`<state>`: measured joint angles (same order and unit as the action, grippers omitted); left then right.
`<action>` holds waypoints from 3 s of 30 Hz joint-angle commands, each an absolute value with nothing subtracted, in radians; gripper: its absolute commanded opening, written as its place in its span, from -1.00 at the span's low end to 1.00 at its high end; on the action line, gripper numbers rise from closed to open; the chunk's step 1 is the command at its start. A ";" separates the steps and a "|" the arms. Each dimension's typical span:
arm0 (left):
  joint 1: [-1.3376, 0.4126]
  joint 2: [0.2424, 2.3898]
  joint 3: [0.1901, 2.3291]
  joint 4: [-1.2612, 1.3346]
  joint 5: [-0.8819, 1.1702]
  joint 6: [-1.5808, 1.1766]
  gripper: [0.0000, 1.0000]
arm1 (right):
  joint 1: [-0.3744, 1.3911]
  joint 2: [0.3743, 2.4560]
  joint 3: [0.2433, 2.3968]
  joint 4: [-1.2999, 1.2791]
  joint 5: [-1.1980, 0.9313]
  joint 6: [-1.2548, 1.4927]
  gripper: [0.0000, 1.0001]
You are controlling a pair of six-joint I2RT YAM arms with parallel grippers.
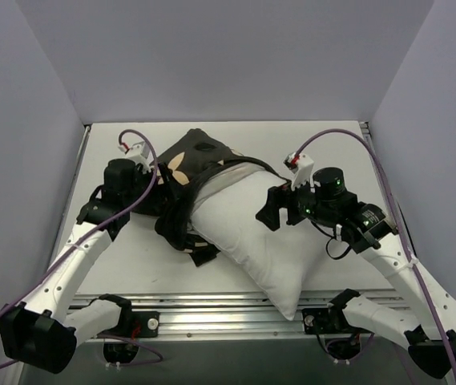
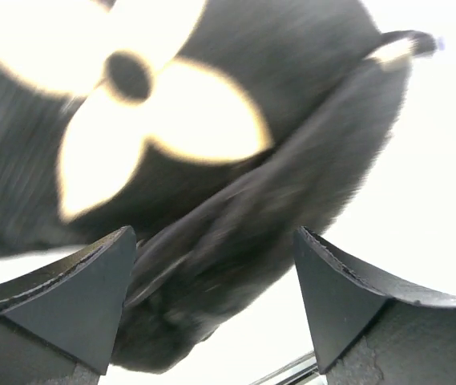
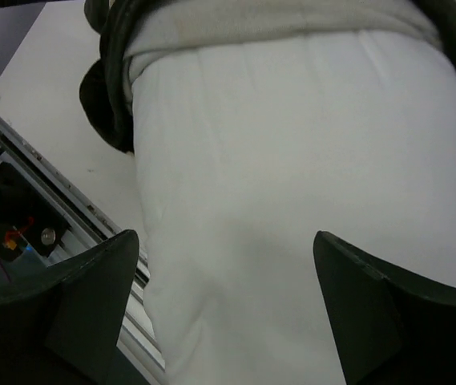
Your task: Remove the pillowcase from the pillow
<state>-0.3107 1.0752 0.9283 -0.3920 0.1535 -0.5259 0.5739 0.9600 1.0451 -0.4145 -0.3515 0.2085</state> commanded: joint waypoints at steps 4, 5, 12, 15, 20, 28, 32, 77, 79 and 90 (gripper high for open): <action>-0.389 1.242 1.244 -0.433 0.230 -0.391 0.72 | 0.461 1.046 1.160 -0.358 -0.151 0.236 0.82; -0.434 1.267 1.277 -0.436 0.215 -0.376 0.72 | 0.424 1.051 1.148 -0.344 -0.159 0.241 0.91; -0.607 1.540 1.523 -0.475 0.094 -0.308 0.72 | 0.183 1.196 1.095 -0.206 -0.426 0.382 0.99; -0.620 1.565 1.507 -0.479 0.055 -0.347 0.71 | 0.158 1.273 1.066 -0.131 -0.434 0.431 0.99; -0.621 1.516 1.288 -0.414 0.012 -0.426 0.67 | 0.140 1.374 1.037 -0.045 -0.452 0.420 1.00; -0.618 1.410 0.961 -0.309 -0.040 -0.569 0.64 | 0.208 1.476 1.000 0.005 -0.759 0.310 0.99; -0.621 1.396 0.879 -0.247 -0.049 -0.621 0.63 | 0.270 1.468 1.019 -0.023 -0.804 0.270 0.99; -0.591 1.322 1.316 -0.466 0.030 -0.356 0.89 | 0.537 1.396 1.435 -0.334 -0.506 0.011 -1.00; -0.591 1.353 1.418 -0.501 0.044 -0.284 0.91 | 0.549 1.414 1.465 -0.362 -0.493 -0.044 -1.00; -0.604 1.512 1.580 -0.546 0.129 -0.149 0.89 | 0.577 1.448 1.555 -0.403 -0.408 -0.112 -1.00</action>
<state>-0.5968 1.4876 1.5436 -0.4946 0.0868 -0.2062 0.5766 1.4673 1.4834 -0.4660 -0.4183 -0.0757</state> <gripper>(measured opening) 0.950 0.085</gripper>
